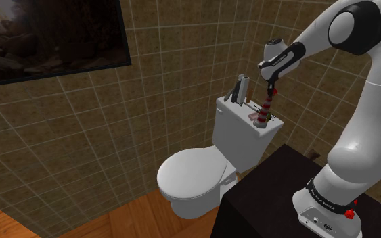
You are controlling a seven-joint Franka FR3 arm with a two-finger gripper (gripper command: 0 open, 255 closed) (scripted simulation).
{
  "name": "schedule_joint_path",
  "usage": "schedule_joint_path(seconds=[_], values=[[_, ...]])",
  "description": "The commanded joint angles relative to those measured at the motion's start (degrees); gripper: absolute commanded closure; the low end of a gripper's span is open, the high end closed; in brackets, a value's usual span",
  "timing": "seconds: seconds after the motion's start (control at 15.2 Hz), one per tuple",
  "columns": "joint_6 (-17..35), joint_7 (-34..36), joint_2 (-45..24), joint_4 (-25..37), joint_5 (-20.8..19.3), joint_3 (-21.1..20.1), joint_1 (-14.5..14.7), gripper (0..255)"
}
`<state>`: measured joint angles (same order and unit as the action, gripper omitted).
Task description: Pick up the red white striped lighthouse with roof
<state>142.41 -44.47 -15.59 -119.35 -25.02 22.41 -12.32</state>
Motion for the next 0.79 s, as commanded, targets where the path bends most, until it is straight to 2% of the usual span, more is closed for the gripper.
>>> schedule_joint_path(seconds=[0.0, 0.73], values=[[-1.35, -0.52, 1.04, 0.38, 0.14, -0.03, 0.09, 255], [-8.08, -2.91, 5.66, 2.86, 0.74, -0.19, 0.57, 255]])
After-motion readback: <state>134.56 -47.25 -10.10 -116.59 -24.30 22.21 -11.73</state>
